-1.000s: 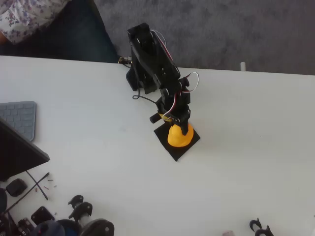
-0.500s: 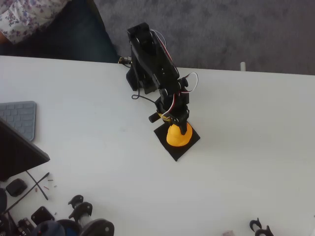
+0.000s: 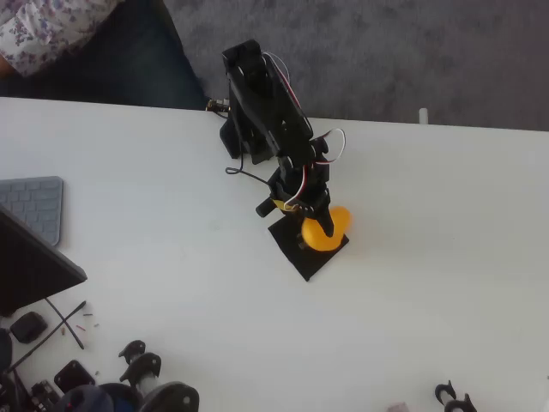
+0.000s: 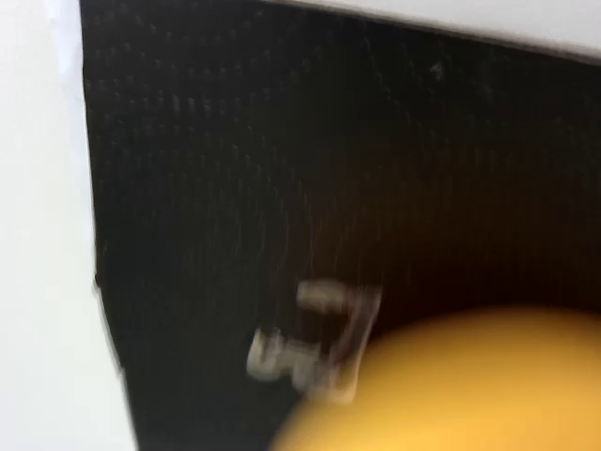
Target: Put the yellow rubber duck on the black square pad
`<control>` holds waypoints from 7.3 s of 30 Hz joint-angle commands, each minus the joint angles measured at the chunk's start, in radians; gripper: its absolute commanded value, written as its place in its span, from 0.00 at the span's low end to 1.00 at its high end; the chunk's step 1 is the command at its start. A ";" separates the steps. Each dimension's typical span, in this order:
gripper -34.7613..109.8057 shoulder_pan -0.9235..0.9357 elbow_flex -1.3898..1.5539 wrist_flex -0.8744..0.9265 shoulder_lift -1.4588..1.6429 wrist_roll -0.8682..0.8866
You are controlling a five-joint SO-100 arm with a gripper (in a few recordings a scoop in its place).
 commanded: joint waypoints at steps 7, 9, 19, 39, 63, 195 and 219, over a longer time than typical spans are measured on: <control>0.48 0.002 -0.011 0.015 0.025 -0.015; 0.48 0.002 -0.012 0.017 0.026 -0.015; 0.48 0.005 -0.114 0.020 0.028 -0.015; 0.48 0.632 -0.327 0.058 0.023 -0.012; 0.31 0.770 -0.249 -0.156 0.046 0.236; 0.27 0.724 0.801 -0.262 1.338 0.331; 0.27 0.724 0.801 -0.262 1.338 0.330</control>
